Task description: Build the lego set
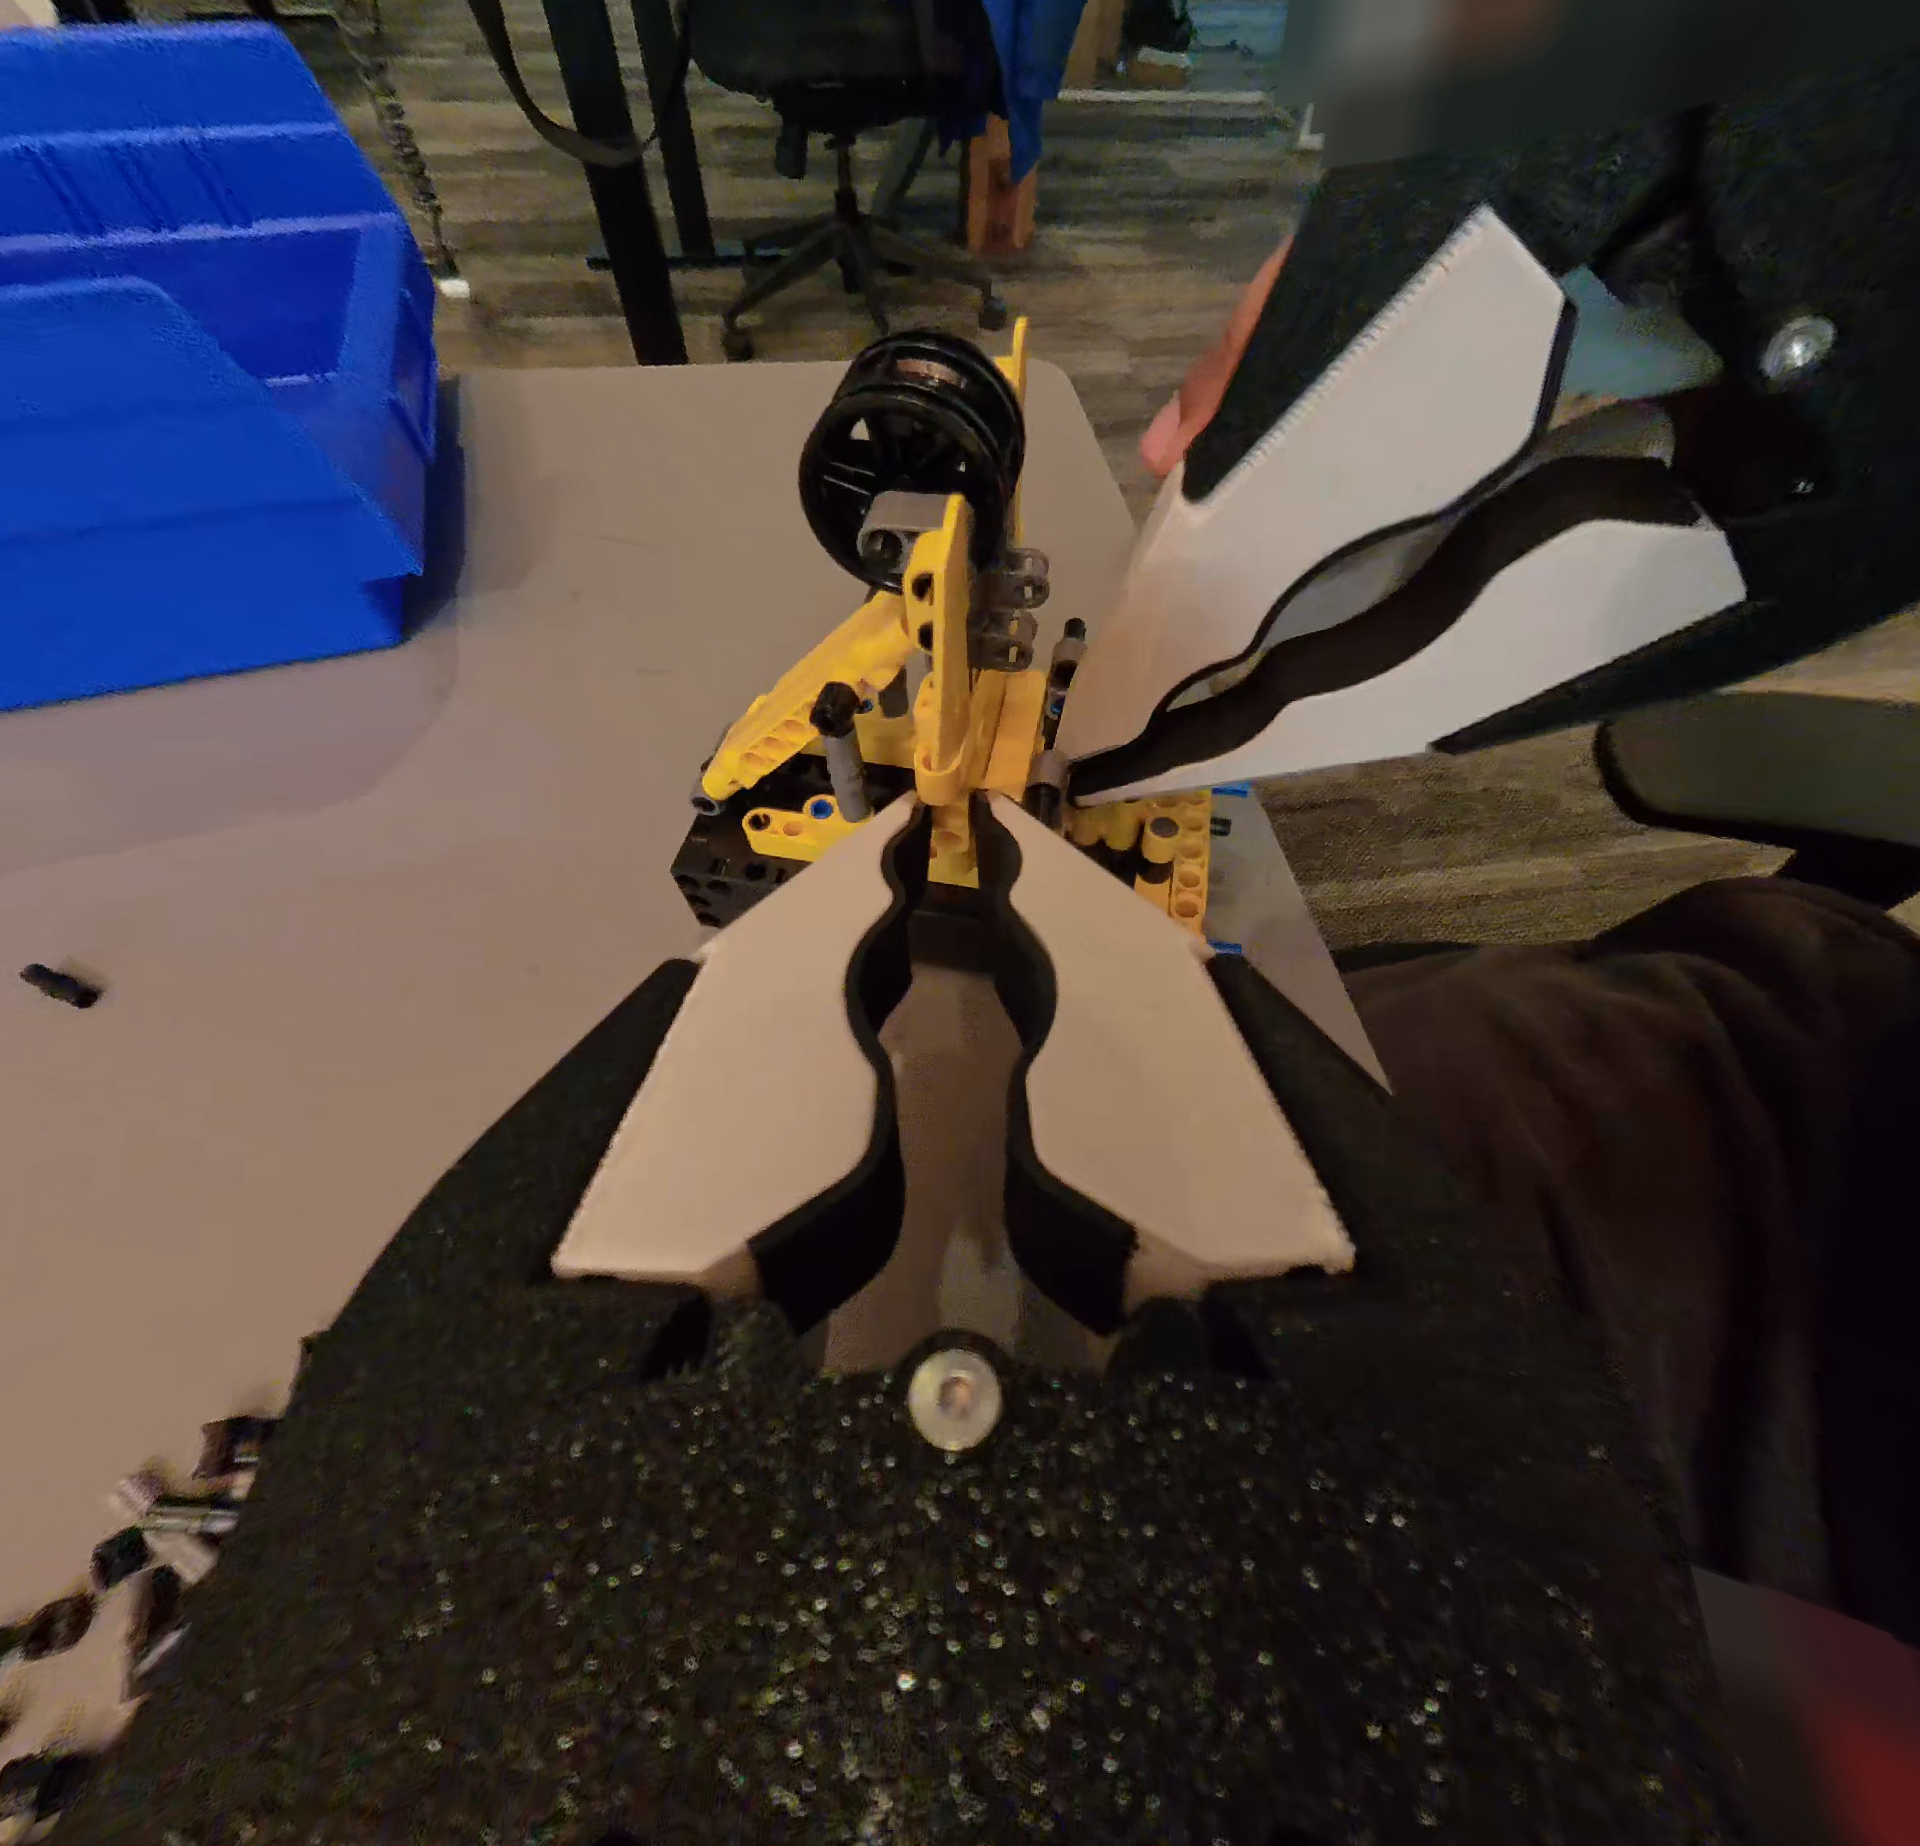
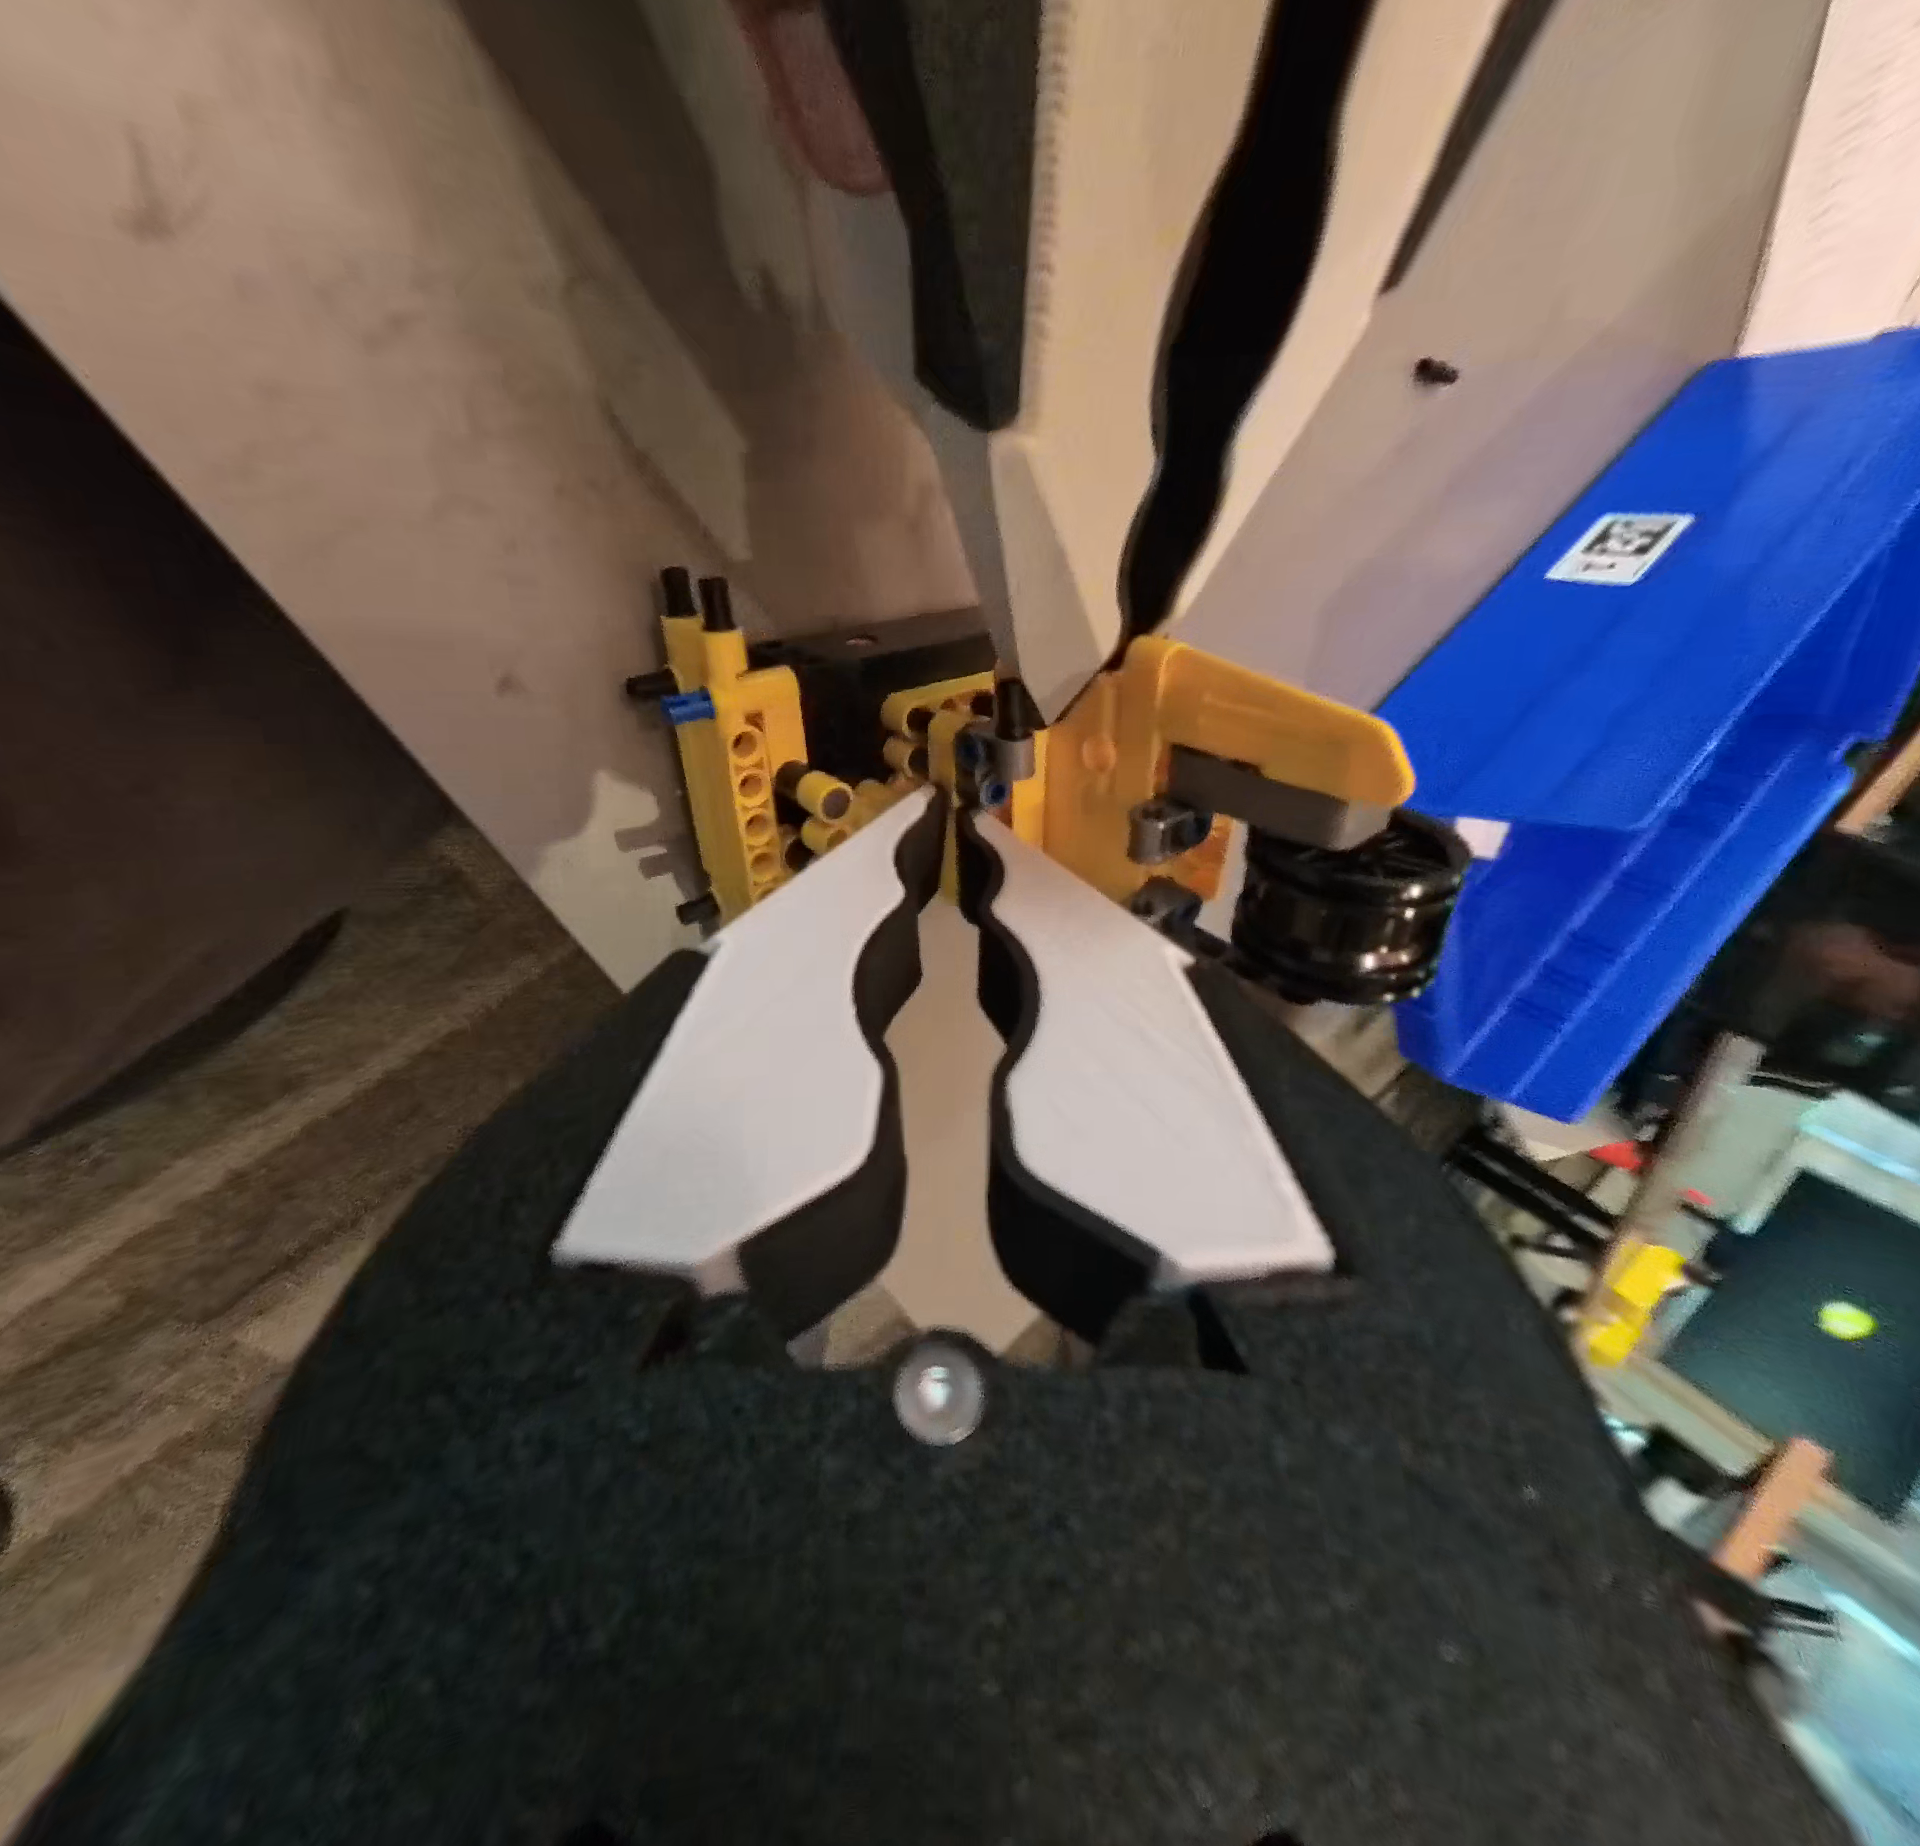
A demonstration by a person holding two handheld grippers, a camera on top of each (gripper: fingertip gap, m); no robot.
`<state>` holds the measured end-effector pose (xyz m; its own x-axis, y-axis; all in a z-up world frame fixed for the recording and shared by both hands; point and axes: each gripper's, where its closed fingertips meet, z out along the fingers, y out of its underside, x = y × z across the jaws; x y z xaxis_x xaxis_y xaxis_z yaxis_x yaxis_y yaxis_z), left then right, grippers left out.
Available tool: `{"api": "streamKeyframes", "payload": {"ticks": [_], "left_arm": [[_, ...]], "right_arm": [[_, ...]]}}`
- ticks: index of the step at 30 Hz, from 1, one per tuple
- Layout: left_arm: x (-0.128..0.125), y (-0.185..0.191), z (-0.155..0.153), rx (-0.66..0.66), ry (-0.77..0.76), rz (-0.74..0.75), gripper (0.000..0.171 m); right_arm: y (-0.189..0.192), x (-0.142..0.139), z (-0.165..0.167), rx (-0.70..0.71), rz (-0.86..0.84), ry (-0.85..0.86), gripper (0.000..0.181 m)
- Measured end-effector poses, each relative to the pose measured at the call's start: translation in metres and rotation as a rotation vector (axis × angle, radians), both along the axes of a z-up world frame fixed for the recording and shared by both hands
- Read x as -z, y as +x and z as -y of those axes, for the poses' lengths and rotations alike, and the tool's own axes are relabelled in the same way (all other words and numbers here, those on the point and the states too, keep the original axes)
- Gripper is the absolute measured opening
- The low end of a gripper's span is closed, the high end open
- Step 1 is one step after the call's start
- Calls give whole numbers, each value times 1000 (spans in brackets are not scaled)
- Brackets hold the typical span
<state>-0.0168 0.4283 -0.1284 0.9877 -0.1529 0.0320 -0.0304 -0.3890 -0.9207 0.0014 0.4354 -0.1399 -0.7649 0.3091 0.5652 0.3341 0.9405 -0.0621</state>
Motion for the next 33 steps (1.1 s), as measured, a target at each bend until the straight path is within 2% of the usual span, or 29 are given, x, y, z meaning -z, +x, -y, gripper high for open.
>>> {"api": "streamKeyframes", "payload": {"ticks": [3, 5, 7, 10, 15, 20, 25, 30, 33], "left_arm": [[-1, 1, 1, 2, 19, -142, 8], [-1, 2, 1, 7, 14, -100, 8], [1, 0, -1, 13, 3, -18, 8], [0, 0, -2, 17, 14, -62, 8], [1, 2, -2, 44, 7, -38, 8], [1, 1, -1, 36, 7, -60, 8], [1, 1, -1, 27, 22, -123, 8], [1, -2, -1, 17, 18, -105, 8], [1, -1, -1, 23, 19, -109, 8]], "right_arm": [[0, 0, -1, -107, -44, 174, 0], [1, 0, -2, -151, -84, 283, 0], [1, -1, -3, -125, -77, 266, 0], [0, -1, -3, -70, -45, 159, 0], [2, -1, -3, -108, -20, 179, 0], [1, 0, -3, -101, 9, 61, 0], [1, 1, -2, -209, -35, 243, 0], [-2, 1, -3, -216, -48, 249, 0], [-1, 1, -3, -297, -18, 406, 0]]}}
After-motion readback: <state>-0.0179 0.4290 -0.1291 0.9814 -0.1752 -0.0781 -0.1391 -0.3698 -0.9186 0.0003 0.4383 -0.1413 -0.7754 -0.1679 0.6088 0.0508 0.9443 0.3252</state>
